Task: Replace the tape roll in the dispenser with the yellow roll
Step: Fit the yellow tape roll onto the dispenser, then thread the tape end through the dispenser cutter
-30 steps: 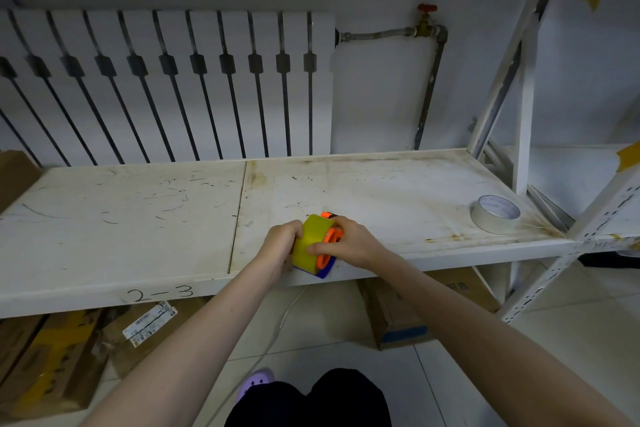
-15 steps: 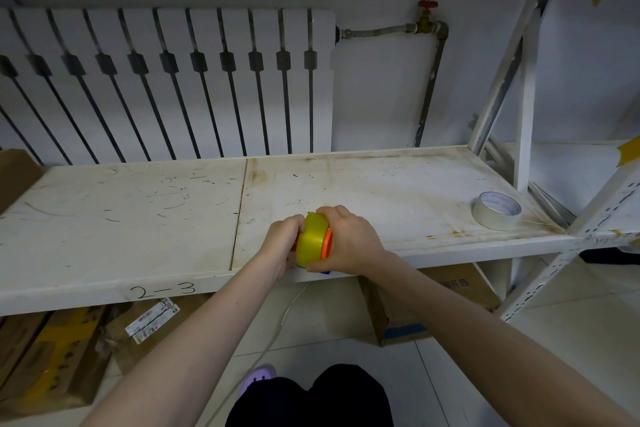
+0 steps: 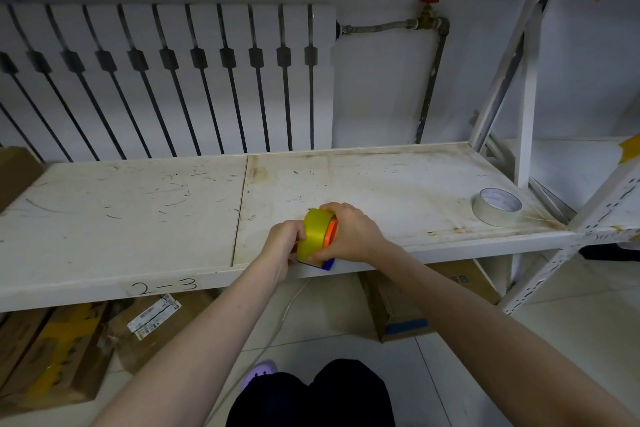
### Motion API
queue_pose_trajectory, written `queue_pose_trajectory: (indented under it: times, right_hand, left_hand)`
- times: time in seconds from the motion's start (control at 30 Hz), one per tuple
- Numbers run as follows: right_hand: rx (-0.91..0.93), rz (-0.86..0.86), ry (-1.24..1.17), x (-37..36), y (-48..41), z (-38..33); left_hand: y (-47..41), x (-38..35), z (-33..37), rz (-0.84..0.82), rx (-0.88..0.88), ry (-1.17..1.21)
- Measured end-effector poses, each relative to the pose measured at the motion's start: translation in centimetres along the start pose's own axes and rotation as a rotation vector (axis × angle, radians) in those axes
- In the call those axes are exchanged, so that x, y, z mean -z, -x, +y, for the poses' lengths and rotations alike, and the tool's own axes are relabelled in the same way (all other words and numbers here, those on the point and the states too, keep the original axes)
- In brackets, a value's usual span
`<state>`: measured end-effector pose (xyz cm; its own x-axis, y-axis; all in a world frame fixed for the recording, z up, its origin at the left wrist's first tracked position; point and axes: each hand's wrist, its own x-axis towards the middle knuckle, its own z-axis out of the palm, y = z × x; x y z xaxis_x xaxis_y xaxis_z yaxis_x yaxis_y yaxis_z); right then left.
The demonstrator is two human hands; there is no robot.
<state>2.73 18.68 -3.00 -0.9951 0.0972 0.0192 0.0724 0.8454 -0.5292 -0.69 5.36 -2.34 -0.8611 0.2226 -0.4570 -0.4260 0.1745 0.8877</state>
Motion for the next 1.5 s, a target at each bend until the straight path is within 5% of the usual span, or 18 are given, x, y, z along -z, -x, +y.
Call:
queue_pose_trajectory:
  times: [0.2, 0.33, 0.5, 0.9, 1.07, 1.5]
  right_hand:
    - [-0.085, -0.114, -0.289, 0.8, -0.3, 0.5]
    - [-0.052, -0.232, -0.222, 1.6, -0.3, 0.0]
    - [0.096, 0.123, -0.051, 2.1, -0.3, -1.3]
    - [-0.072, 0.25, 0.362, 2.2, -0.1, -3.7]
    - [-0.008, 0.261, 0.464, 1.7, 0.4, -3.8]
    - [0.043, 0.208, 0.19, 1.3, 1.6, -2.5]
  left_hand:
    - [0.6, 0.9, 0.0, -0.153, -0.112, -0.208]
    - [0.5, 1.4, -0.2, -0.22, -0.17, -0.282]
    - [0.0, 1.6, -0.3, -0.25, -0.204, -0.36]
    - [-0.3, 1.0, 0.3, -0.279, -0.255, -0.526]
    - [-0.1, 1.1, 0.8, -0.288, -0.274, -0.601]
    - [-0.1, 0.8, 0.4, -0.297, -0.269, -0.554]
